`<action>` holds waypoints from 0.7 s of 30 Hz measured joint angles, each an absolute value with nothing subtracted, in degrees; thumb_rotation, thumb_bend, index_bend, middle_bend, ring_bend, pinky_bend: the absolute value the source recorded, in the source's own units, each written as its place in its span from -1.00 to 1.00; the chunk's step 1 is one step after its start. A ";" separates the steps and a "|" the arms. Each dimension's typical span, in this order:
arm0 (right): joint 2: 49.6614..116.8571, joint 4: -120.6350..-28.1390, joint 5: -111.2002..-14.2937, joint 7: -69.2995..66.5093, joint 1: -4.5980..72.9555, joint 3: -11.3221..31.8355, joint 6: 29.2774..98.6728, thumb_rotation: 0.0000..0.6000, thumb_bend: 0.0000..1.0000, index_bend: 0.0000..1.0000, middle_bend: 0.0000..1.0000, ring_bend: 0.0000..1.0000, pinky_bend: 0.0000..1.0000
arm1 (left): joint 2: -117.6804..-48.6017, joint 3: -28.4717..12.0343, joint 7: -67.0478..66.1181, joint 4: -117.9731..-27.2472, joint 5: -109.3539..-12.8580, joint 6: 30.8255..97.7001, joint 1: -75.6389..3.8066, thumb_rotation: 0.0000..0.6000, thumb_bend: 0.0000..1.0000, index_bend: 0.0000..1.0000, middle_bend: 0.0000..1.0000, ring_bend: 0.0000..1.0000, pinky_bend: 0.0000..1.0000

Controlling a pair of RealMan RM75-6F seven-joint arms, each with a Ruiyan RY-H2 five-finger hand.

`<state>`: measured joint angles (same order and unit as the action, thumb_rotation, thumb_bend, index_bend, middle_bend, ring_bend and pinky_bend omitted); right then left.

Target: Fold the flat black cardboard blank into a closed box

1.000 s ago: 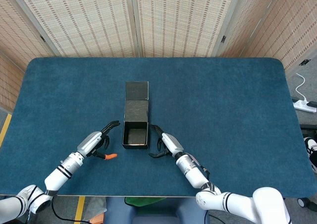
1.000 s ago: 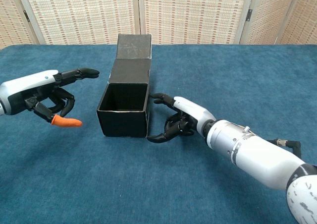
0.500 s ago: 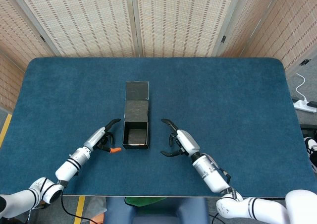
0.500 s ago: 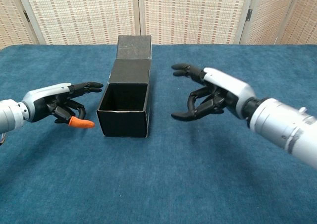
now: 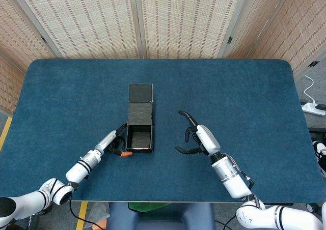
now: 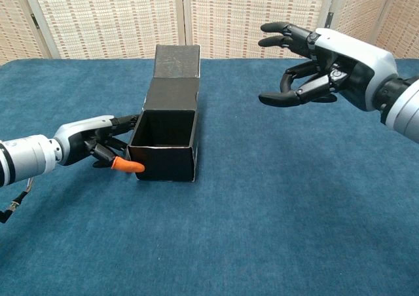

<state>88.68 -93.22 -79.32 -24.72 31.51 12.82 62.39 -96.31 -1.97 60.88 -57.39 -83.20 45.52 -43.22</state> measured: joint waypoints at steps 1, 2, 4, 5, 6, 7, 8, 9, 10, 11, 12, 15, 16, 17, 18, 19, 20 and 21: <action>88.66 -93.13 -79.40 -24.93 31.52 12.74 62.41 1.00 -0.72 -1.00 -0.87 0.20 1.00 | -96.48 -2.14 60.87 -57.12 -83.05 45.29 -43.30 1.00 -0.57 -1.00 -1.00 0.24 0.84; 88.65 -93.07 -79.45 -25.06 31.54 12.70 62.42 1.00 -0.72 -1.00 -0.87 0.20 1.00 | -96.69 -2.32 60.89 -56.77 -82.92 45.12 -43.35 1.00 -0.57 -1.00 -1.00 0.24 0.84; 88.69 -92.93 -79.50 -25.44 31.60 12.62 62.43 1.00 -0.72 -1.00 -0.86 0.20 1.00 | -96.87 -2.46 61.13 -56.46 -82.90 44.84 -43.45 1.00 -0.57 -1.00 -1.00 0.24 0.84; 88.71 -92.87 -79.49 -25.60 31.61 12.60 62.43 1.00 -0.72 -1.00 -0.85 0.20 1.00 | -96.94 -2.52 61.45 -56.35 -82.92 44.69 -43.50 1.00 -0.57 -1.00 -1.00 0.24 0.84; 88.75 -92.78 -79.49 -25.76 31.61 12.56 62.44 1.00 -0.72 -1.00 -0.85 0.20 1.00 | -97.00 -2.56 61.76 -56.27 -82.94 44.61 -43.53 1.00 -0.58 -1.00 -1.00 0.24 0.84; 88.83 -92.58 -79.50 -25.82 31.62 12.49 62.46 1.00 -0.72 -1.00 -0.85 0.20 1.00 | -97.08 -2.58 62.10 -56.16 -83.00 44.53 -43.56 1.00 -0.58 -1.00 -1.00 0.24 0.84; 88.92 -92.37 -79.48 -25.85 31.63 12.44 62.47 1.00 -0.72 -1.00 -0.85 0.20 1.00 | -97.25 -2.63 62.55 -55.88 -83.10 44.46 -43.61 1.00 -0.58 -1.00 -1.00 0.25 0.84; 89.02 -92.20 -79.40 -25.95 31.62 12.41 62.50 1.00 -0.72 -1.00 -0.84 0.20 1.00 | -97.42 -2.67 62.76 -55.57 -83.16 44.45 -43.64 1.00 -0.58 -1.00 -0.99 0.25 0.84; 89.11 -92.04 -79.20 -26.13 31.59 12.42 62.51 1.00 -0.72 -1.00 -0.84 0.20 1.00 | -97.65 -2.72 62.89 -55.22 -83.22 44.46 -43.66 1.00 -0.58 -1.00 -0.98 0.25 0.84; 89.17 -91.86 -78.98 -26.25 31.57 12.46 62.50 1.00 -0.72 -1.00 -0.83 0.20 1.00 | -98.00 -2.76 63.17 -54.73 -83.33 44.48 -43.70 1.00 -0.57 -0.96 -0.92 0.24 0.84; 89.25 -91.65 -78.67 -26.36 31.54 12.53 62.50 1.00 -0.72 -1.00 -0.82 0.20 1.00 | -98.17 -2.78 63.56 -54.52 -83.44 44.55 -43.71 1.00 -0.57 -0.86 -0.81 0.25 0.83; 89.63 -90.67 -77.02 -26.42 31.52 13.00 62.26 1.00 -0.72 -1.00 -0.76 0.20 1.00 | -98.48 -2.74 66.39 -54.28 -84.09 45.00 -43.74 1.00 -0.57 -0.35 -0.33 0.26 0.82; 89.82 -90.08 -76.08 -26.13 31.62 13.24 61.94 1.00 -0.72 -1.00 -0.74 0.21 1.00 | -98.56 -2.68 67.71 -54.18 -84.42 45.25 -43.75 1.00 -0.57 -0.21 -0.21 0.28 0.82; 89.96 -89.64 -75.24 -25.75 31.75 13.45 61.53 1.00 -0.72 -1.00 -0.73 0.21 1.00 | -98.68 -2.58 69.65 -53.94 -84.98 45.80 -43.72 1.00 -0.57 -0.12 -0.14 0.28 0.82; 90.09 -89.17 -74.27 -25.33 31.95 13.70 60.96 1.00 -0.72 -1.00 -0.72 0.22 1.00 | -98.81 -2.46 71.08 -53.64 -85.53 46.46 -43.69 1.00 -0.57 -0.04 -0.07 0.29 0.82; 90.29 -88.55 -72.76 -24.82 32.30 14.13 60.01 1.00 -0.72 -1.00 -0.69 0.23 1.00 | -98.92 -2.31 72.33 -53.32 -86.14 47.29 -43.64 1.00 -0.57 0.01 -0.02 0.29 0.82; 90.45 -88.07 -71.45 -24.44 32.62 14.52 59.15 1.00 -0.72 -1.00 -0.68 0.23 1.00 | -99.00 -2.09 73.46 -52.98 -86.95 48.57 -43.55 1.00 -0.57 0.02 0.00 0.29 0.82; 90.63 -87.53 -70.00 -24.03 33.02 14.97 58.17 1.00 -0.72 -1.00 -0.65 0.25 1.00 | -98.98 -1.90 73.90 -52.87 -87.51 49.56 -43.46 1.00 -0.57 0.03 0.01 0.29 0.82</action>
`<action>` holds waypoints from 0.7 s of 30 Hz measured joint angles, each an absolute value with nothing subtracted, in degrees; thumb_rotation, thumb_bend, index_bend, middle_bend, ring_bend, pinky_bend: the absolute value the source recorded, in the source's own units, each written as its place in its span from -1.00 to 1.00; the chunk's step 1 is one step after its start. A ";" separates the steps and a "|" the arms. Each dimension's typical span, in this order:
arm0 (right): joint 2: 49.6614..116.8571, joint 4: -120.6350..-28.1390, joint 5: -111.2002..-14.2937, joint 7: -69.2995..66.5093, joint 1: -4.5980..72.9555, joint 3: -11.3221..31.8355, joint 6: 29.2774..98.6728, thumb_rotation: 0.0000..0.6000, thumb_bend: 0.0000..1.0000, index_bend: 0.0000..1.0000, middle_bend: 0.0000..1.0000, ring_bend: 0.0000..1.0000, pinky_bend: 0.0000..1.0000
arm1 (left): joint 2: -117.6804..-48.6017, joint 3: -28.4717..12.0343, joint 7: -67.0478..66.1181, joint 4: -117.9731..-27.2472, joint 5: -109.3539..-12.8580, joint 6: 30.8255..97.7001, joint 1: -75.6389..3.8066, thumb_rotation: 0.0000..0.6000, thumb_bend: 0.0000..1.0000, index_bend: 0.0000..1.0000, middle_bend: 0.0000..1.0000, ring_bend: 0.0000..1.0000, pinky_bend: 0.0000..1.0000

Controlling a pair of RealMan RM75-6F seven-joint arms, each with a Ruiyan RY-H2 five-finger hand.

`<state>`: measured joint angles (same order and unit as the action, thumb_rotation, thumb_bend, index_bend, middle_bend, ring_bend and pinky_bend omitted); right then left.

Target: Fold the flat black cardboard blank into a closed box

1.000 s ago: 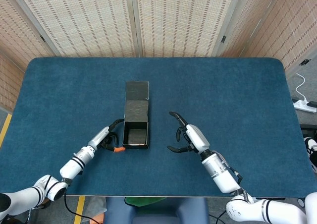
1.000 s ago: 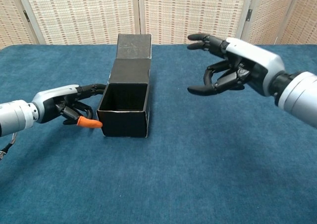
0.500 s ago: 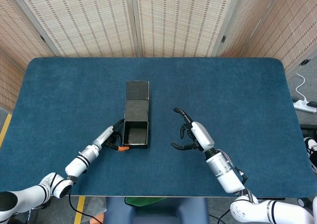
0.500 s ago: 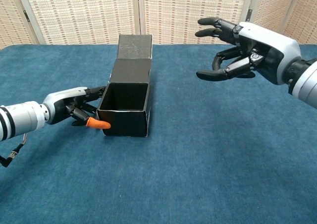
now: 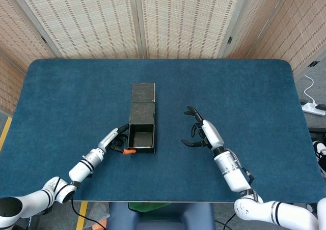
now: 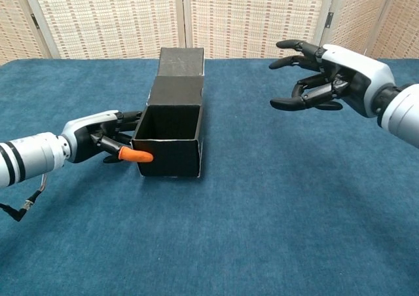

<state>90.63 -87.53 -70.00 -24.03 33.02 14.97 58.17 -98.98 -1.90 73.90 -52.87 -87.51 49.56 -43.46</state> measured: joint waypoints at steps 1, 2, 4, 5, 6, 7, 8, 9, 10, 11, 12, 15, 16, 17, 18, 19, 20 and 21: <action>90.94 -86.70 -67.91 -23.40 33.69 15.67 56.74 1.00 -0.72 -1.00 -0.61 0.27 1.00 | -98.88 -1.70 74.15 -52.88 -88.05 50.51 -43.37 1.00 -0.56 0.03 0.01 0.29 0.82; 91.23 -85.98 -66.27 -22.88 34.28 16.24 55.61 1.00 -0.72 -1.00 -0.59 0.28 1.00 | -98.54 -1.42 74.46 -53.15 -88.81 51.68 -43.24 1.00 -0.56 0.03 0.02 0.29 0.82; 92.22 -83.91 -62.34 -21.46 36.02 17.68 52.94 1.00 -0.72 -1.00 -0.56 0.29 1.00 | -97.75 -1.11 74.95 -54.14 -89.75 53.24 -43.04 1.00 -0.56 0.03 0.02 0.29 0.82; 92.81 -82.85 -60.67 -20.75 36.92 18.31 51.82 1.00 -0.72 -1.00 -0.56 0.29 1.00 | -97.13 -0.94 74.97 -55.06 -90.10 54.19 -42.90 1.00 -0.56 0.03 0.01 0.30 0.82; 93.49 -81.76 -59.03 -20.03 37.86 18.94 50.77 1.00 -0.73 -1.00 -0.56 0.29 1.00 | -96.66 -0.84 74.88 -55.84 -90.33 54.84 -42.80 1.00 -0.56 0.03 0.01 0.30 0.82; 94.53 -80.29 -56.88 -19.07 39.16 19.81 49.53 1.00 -0.73 -1.00 -0.56 0.29 1.00 | -96.18 -0.75 74.70 -56.68 -90.53 55.46 -42.69 1.00 -0.57 0.03 0.01 0.30 0.82; 95.39 -79.17 -55.31 -18.32 40.19 20.46 48.66 1.00 -0.73 -1.00 -0.56 0.29 1.00 | -95.54 -0.63 74.31 -57.89 -90.80 56.17 -42.54 1.00 -0.57 0.03 0.01 0.30 0.82; 96.31 -78.02 -53.78 -17.53 41.30 21.13 47.84 1.00 -0.73 -1.00 -0.55 0.29 1.00 | -95.05 -0.54 73.93 -58.85 -90.99 56.56 -42.44 1.00 -0.56 0.03 0.01 0.30 0.82; 97.67 -76.46 -51.83 -16.48 42.86 22.06 46.93 1.00 -0.73 -1.00 -0.54 0.30 1.00 | -94.57 -0.44 73.48 -59.85 -91.17 56.92 -42.35 1.00 -0.57 0.03 0.01 0.30 0.82; 98.78 -75.28 -50.48 -15.72 44.04 22.76 46.38 1.00 -0.73 -1.00 -0.54 0.30 1.00 | -93.92 -0.29 72.73 -61.21 -91.43 57.38 -42.24 1.00 -0.57 0.03 0.01 0.30 0.82; 99.92 -74.11 -49.23 -15.01 45.23 23.45 45.93 1.00 -0.73 -1.00 -0.53 0.30 1.00 | -93.44 -0.16 72.05 -62.24 -91.63 57.69 -42.18 1.00 -0.57 0.03 0.01 0.30 0.82; 103.77 -70.73 -45.90 -13.26 49.03 25.84 44.81 1.00 -0.73 -1.00 -0.52 0.30 1.00 | -92.20 0.17 69.30 -65.15 -92.09 58.44 -42.04 1.00 -0.57 0.02 0.01 0.30 0.82; 105.23 -69.71 -45.15 -12.81 50.41 26.80 44.62 1.00 -0.73 -1.00 -0.52 0.30 1.00 | -91.92 0.23 68.47 -65.96 -92.15 58.53 -42.03 1.00 -0.57 0.02 0.01 0.30 0.82; 106.29 -69.01 -44.82 -12.58 51.38 27.53 44.61 1.00 -0.73 -1.00 -0.51 0.30 1.00 | -91.64 0.29 67.42 -66.85 -92.14 58.53 -42.06 1.00 -0.57 0.02 0.01 0.30 0.82; 107.31 -68.41 -44.61 -12.46 52.28 28.29 44.66 1.00 -0.73 -1.00 -0.51 0.30 1.00 | -91.49 0.32 66.69 -67.38 -92.08 58.42 -42.11 1.00 -0.57 0.02 0.01 0.30 0.82; 108.51 -67.91 -44.46 -12.48 53.35 29.37 44.77 1.00 -0.73 -1.00 -0.51 0.30 1.00 | -91.40 0.33 66.01 -67.79 -91.96 58.21 -42.19 1.00 -0.57 0.02 0.01 0.30 0.82; 109.22 -67.75 -44.44 -12.70 53.99 30.17 44.80 1.00 -0.74 -1.00 -0.50 0.30 1.00 | -91.38 0.29 65.11 -68.14 -91.64 57.75 -42.29 1.00 -0.57 0.02 0.00 0.30 0.82; 109.68 -67.77 -44.51 -13.14 54.39 30.86 44.78 1.00 -0.74 -1.00 -0.49 0.31 1.00 | -91.43 0.22 64.42 -68.27 -91.27 57.29 -42.37 1.00 -0.57 0.02 0.00 0.30 0.82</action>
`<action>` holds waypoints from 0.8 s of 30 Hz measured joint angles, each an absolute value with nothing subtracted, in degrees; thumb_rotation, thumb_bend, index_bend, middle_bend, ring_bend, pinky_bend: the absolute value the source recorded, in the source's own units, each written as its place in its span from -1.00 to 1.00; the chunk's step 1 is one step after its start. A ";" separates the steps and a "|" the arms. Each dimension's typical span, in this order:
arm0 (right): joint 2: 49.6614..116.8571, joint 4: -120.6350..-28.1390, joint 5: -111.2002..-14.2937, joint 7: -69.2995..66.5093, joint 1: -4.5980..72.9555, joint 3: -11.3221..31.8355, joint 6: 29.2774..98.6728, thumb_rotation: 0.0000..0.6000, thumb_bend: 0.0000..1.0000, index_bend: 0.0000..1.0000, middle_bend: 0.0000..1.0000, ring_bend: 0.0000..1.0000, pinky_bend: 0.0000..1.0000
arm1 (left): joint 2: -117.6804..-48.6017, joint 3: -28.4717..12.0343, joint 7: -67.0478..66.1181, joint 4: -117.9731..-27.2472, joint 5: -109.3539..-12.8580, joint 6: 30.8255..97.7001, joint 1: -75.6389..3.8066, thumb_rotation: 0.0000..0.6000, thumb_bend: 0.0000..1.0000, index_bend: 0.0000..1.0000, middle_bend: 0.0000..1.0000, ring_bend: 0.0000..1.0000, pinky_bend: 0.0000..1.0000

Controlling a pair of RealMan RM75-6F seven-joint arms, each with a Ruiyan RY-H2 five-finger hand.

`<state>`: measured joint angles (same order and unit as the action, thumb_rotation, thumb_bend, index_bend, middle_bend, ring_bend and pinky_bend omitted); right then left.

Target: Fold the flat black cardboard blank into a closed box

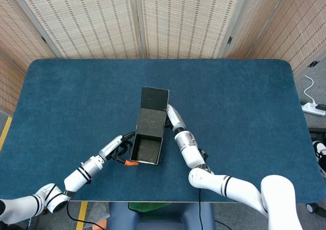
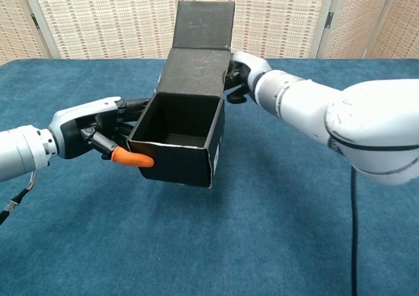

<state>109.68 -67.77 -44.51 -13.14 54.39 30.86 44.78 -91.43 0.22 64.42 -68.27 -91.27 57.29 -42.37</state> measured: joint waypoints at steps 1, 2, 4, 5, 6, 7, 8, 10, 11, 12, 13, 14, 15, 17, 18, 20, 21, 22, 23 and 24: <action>109.97 -68.11 -44.77 -14.03 54.62 31.48 44.68 1.00 -0.76 -1.00 -0.48 0.31 1.00 | -91.54 0.13 63.74 -68.32 -90.79 56.75 -42.45 1.00 -0.57 0.01 0.00 0.30 0.82; 110.04 -68.64 -45.11 -14.82 54.67 31.82 44.58 1.00 -0.79 -0.99 -0.47 0.31 1.00 | -91.75 -0.03 62.90 -68.28 -90.04 55.89 -42.56 1.00 -0.57 0.01 0.00 0.30 0.82; 109.85 -70.55 -46.43 -16.55 54.54 32.26 44.48 1.00 -0.85 -0.96 -0.45 0.32 1.00 | -92.15 -0.33 61.99 -67.98 -88.73 54.46 -42.73 1.00 -0.57 0.01 0.00 0.30 0.82; 109.63 -71.64 -47.16 -17.02 54.34 32.31 44.51 1.00 -0.87 -0.95 -0.44 0.33 1.00 | -92.47 -0.55 61.54 -67.54 -87.80 53.50 -42.81 1.00 -0.57 0.01 0.00 0.30 0.82; 109.31 -72.87 -47.91 -17.45 54.06 32.29 44.51 1.00 -0.90 -0.93 -0.42 0.34 1.00 | -92.74 -0.72 61.08 -67.08 -87.15 52.90 -42.85 1.00 -0.57 0.01 0.00 0.30 0.82; 108.71 -74.72 -48.92 -17.98 53.57 32.14 44.46 1.00 -0.91 -0.91 -0.41 0.35 1.00 | -93.03 -0.89 60.51 -66.57 -86.54 52.38 -42.86 1.00 -0.57 0.00 0.00 0.30 0.82; 108.11 -76.23 -49.70 -18.32 53.13 31.89 44.36 1.00 -0.91 -0.90 -0.40 0.36 1.00 | -93.44 -1.11 59.62 -65.89 -85.71 51.66 -42.87 1.00 -0.57 0.00 0.00 0.30 0.82; 106.39 -79.88 -51.52 -18.77 52.07 30.83 43.95 1.00 -0.91 -0.89 -0.38 0.37 1.00 | -94.07 -1.48 58.20 -64.97 -84.39 50.57 -42.84 1.00 -0.57 0.00 0.00 0.30 0.82; 105.56 -81.29 -52.28 -18.70 51.67 30.07 43.74 1.00 -0.91 -0.89 -0.38 0.37 1.00 | -94.50 -1.76 57.30 -64.47 -83.50 49.88 -42.81 1.00 -0.57 -0.01 0.00 0.30 0.82; 104.82 -82.42 -52.96 -18.40 51.36 29.14 43.56 1.00 -0.92 -0.89 -0.38 0.37 1.00 | -94.80 -1.95 56.66 -64.17 -82.97 49.44 -42.78 1.00 -0.57 -0.01 0.00 0.30 0.82; 104.10 -83.38 -53.71 -17.54 51.14 27.85 43.46 1.00 -0.94 -0.89 -0.38 0.37 1.00 | -95.06 -2.14 56.06 -63.98 -82.55 49.10 -42.74 1.00 -0.57 -0.01 0.00 0.32 0.82; 103.73 -83.78 -54.21 -16.55 51.08 27.02 43.51 1.00 -0.96 -0.89 -0.38 0.38 1.00 | -95.39 -2.45 55.30 -63.85 -81.92 48.80 -42.64 1.00 -0.57 -0.02 0.00 0.33 0.82; 103.46 -84.00 -54.68 -15.28 51.08 26.28 43.68 1.00 -0.97 -0.88 -0.38 0.38 1.00 | -95.67 -2.72 54.70 -63.81 -81.32 48.65 -42.53 1.00 -0.57 -0.02 0.00 0.35 0.83; 103.10 -84.23 -55.56 -11.32 51.22 24.54 44.53 1.00 -0.99 -0.87 -0.37 0.38 1.00 | -96.40 -3.42 52.82 -63.79 -79.63 48.31 -42.19 1.00 -0.57 -0.04 0.00 0.38 0.83; 103.01 -84.31 -55.83 -9.32 51.30 23.80 45.02 1.00 -1.00 -0.86 -0.36 0.39 1.00 | -96.74 -3.76 51.83 -63.81 -78.76 48.16 -42.02 1.00 -0.57 -0.07 -0.01 0.40 0.83; 102.92 -84.47 -56.27 -4.43 51.55 22.18 46.42 1.00 -1.00 -0.85 -0.35 0.39 1.00 | -97.53 -4.64 49.27 -63.89 -76.66 47.90 -41.58 1.00 -0.57 -0.16 -0.09 0.43 0.84; 102.94 -84.50 -56.46 -2.32 51.66 21.53 47.16 1.00 -1.00 -0.84 -0.35 0.40 1.00 | -97.83 -4.99 48.06 -63.95 -75.85 47.84 -41.40 1.00 -0.57 -0.23 -0.15 0.44 0.85; 103.04 -84.46 -56.77 0.47 51.82 20.67 48.34 1.00 -1.00 -0.83 -0.35 0.40 1.00 | -98.09 -5.32 46.79 -64.05 -75.08 47.76 -41.22 1.00 -0.57 -0.29 -0.21 0.45 0.85; 103.17 -84.41 -57.06 2.47 51.92 20.01 49.33 1.00 -1.00 -0.83 -0.34 0.40 1.00 | -98.37 -5.72 45.09 -64.26 -74.13 47.61 -41.00 1.00 -0.57 -0.42 -0.31 0.45 0.86; 103.35 -84.36 -57.44 4.36 52.01 19.32 50.41 1.00 -1.00 -0.83 -0.34 0.40 1.00 | -98.47 -5.94 43.86 -64.50 -73.56 47.45 -40.87 1.00 -0.57 -0.54 -0.39 0.45 0.85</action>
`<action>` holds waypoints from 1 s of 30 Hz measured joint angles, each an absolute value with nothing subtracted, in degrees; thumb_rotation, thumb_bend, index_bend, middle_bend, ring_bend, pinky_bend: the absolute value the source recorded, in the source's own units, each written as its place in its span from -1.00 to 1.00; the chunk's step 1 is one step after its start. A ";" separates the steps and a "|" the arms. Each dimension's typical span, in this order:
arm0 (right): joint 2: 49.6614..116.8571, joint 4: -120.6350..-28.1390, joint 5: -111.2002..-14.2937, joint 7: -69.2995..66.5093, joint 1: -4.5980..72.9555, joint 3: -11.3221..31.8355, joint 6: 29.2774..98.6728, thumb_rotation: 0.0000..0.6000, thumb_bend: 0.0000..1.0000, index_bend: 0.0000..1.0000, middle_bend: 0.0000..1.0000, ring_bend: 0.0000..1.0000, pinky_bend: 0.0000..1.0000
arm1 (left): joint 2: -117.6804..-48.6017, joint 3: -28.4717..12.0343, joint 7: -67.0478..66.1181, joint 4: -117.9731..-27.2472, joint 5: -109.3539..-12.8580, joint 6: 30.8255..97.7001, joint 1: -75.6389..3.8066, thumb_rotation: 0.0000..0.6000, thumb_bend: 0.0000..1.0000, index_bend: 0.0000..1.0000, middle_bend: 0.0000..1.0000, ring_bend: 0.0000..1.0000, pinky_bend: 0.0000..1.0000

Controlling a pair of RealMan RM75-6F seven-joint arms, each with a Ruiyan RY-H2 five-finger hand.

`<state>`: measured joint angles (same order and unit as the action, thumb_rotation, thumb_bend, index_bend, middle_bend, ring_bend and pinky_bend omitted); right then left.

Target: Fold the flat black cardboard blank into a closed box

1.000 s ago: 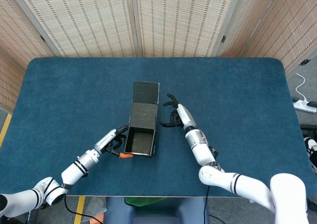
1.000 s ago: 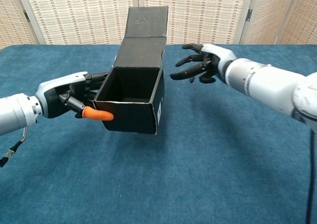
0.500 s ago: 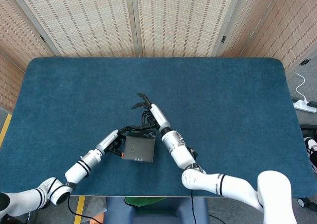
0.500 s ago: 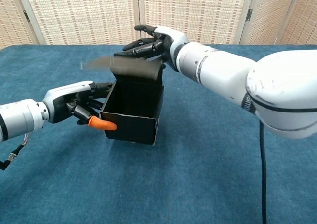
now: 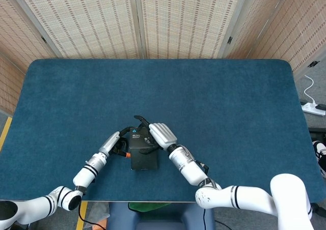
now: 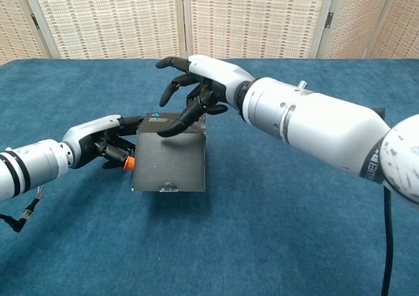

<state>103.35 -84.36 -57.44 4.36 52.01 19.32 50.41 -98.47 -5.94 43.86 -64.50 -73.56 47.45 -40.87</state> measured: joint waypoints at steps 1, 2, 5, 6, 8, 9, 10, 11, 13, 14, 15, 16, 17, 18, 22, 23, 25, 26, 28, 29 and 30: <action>103.65 -84.29 -58.14 6.65 52.08 18.30 51.92 1.00 -0.99 -0.83 -0.34 0.40 1.00 | -98.48 -6.10 42.67 -64.80 -73.15 47.28 -40.75 1.00 -0.58 -0.70 -0.51 0.45 0.85; 103.91 -84.22 -58.85 8.16 52.11 17.50 53.05 1.00 -0.99 -0.83 -0.35 0.40 1.00 | -98.39 -6.24 41.17 -65.24 -72.81 47.15 -40.58 1.00 -0.59 -0.78 -0.57 0.44 0.85; 105.03 -83.60 -61.76 12.09 52.05 15.26 56.46 1.00 -0.99 -0.82 -0.35 0.40 1.00 | -97.97 -6.31 37.73 -66.29 -72.59 47.34 -40.07 1.00 -0.59 -0.98 -0.73 0.41 0.83; 105.48 -83.25 -62.57 13.00 51.99 14.74 57.29 1.00 -0.99 -0.82 -0.36 0.40 1.00 | -97.75 -6.25 36.77 -66.68 -72.62 47.48 -39.88 1.00 -0.58 -1.00 -0.77 0.39 0.83; 106.43 -82.43 -63.68 14.19 51.80 13.86 58.36 1.00 -0.99 -0.82 -0.36 0.40 1.00 | -97.18 -6.06 34.92 -67.66 -72.79 47.88 -39.43 1.00 -0.59 -1.00 -0.81 0.37 0.82; 106.55 -82.30 -63.79 14.31 51.74 13.74 58.45 1.00 -0.99 -0.83 -0.36 0.40 1.00 | -96.94 -5.99 34.44 -68.04 -72.88 48.04 -39.25 1.00 -0.60 -1.00 -0.85 0.35 0.82; 106.59 -82.27 -63.83 14.33 51.69 13.72 58.43 1.00 -0.99 -0.83 -0.36 0.40 1.00 | -96.78 -5.91 34.13 -68.30 -72.96 48.15 -39.13 1.00 -0.60 -1.00 -0.89 0.32 0.81; 106.64 -82.18 -63.94 14.43 51.64 13.61 58.41 1.00 -0.99 -0.83 -0.36 0.40 1.00 | -96.56 -5.76 33.72 -68.54 -73.10 48.22 -39.03 1.00 -0.61 -1.00 -0.91 0.31 0.80; 106.95 -81.76 -64.70 15.41 51.40 12.82 58.81 1.00 -0.99 -0.82 -0.37 0.40 1.00 | -95.98 -5.50 32.47 -69.20 -73.23 48.29 -38.88 1.00 -0.61 -1.00 -0.96 0.29 0.80; 107.20 -81.46 -65.21 15.99 51.26 12.44 59.18 1.00 -0.99 -0.82 -0.37 0.40 1.00 | -95.54 -5.35 31.10 -69.76 -73.23 48.37 -38.75 1.00 -0.61 -1.00 -0.97 0.29 0.80; 107.50 -81.09 -65.73 16.52 51.11 12.12 59.66 1.00 -0.99 -0.81 -0.37 0.40 1.00 | -95.19 -5.25 29.88 -70.22 -73.20 48.50 -38.63 1.00 -0.61 -1.00 -0.97 0.28 0.80; 107.97 -80.46 -66.48 17.15 50.92 11.79 60.38 1.00 -0.99 -0.80 -0.36 0.40 1.00 | -94.84 -5.16 28.53 -70.71 -73.16 48.70 -38.48 1.00 -0.61 -1.00 -0.98 0.28 0.80; 108.39 -79.89 -67.02 17.59 50.79 11.56 60.90 1.00 -0.99 -0.80 -0.36 0.40 1.00 | -94.35 -5.04 26.62 -71.39 -73.12 49.07 -38.25 1.00 -0.61 -1.00 -0.98 0.28 0.80; 108.83 -79.27 -67.56 17.99 50.66 11.33 61.40 1.00 -0.99 -0.79 -0.36 0.40 1.00 | -93.96 -4.95 25.16 -71.92 -73.09 49.40 -38.06 1.00 -0.61 -1.00 -0.98 0.28 0.80; 110.78 -75.74 -69.72 19.87 50.17 10.08 62.80 1.00 -0.98 -0.77 -0.36 0.40 1.00 | -91.81 -4.54 19.30 -74.28 -72.92 50.90 -37.17 1.00 -0.61 -1.00 -1.00 0.26 0.80; 111.19 -74.83 -70.18 20.27 50.08 9.77 63.02 1.00 -0.97 -0.76 -0.36 0.40 1.00 | -90.91 -4.44 17.74 -75.10 -72.86 51.31 -36.90 1.00 -0.61 -1.00 -1.00 0.26 0.80; 112.18 -72.43 -71.45 21.07 49.87 9.04 63.60 1.00 -0.95 -0.71 -0.35 0.40 1.00 | -89.34 -4.31 15.75 -76.49 -72.77 51.82 -36.51 1.00 -0.61 -1.00 -1.00 0.25 0.80; 112.61 -71.28 -72.15 21.33 49.79 8.70 63.92 1.00 -0.94 -0.68 -0.34 0.40 1.00 | -88.25 -4.27 14.91 -77.50 -72.70 52.07 -36.27 1.00 -0.61 -1.00 -1.00 0.25 0.80; 113.67 -68.24 -74.10 21.80 49.67 7.89 64.76 1.00 -0.87 -0.58 -0.31 0.40 1.00 | -86.67 -4.30 14.61 -79.13 -72.57 52.09 -36.01 1.00 -0.61 -1.00 -1.00 0.24 0.79; 114.16 -66.74 -75.00 21.92 49.63 7.52 65.13 1.00 -0.85 -0.55 -0.30 0.40 1.00 | -85.65 -4.36 15.03 -80.15 -72.47 51.77 -35.92 1.00 -0.61 -1.00 -1.00 0.24 0.79; 114.68 -65.14 -75.90 21.96 49.60 7.12 65.46 1.00 -0.79 -0.49 -0.28 0.40 1.00 | -84.92 -4.43 15.62 -80.79 -72.43 51.39 -35.88 1.00 -0.61 -1.00 -1.00 0.23 0.79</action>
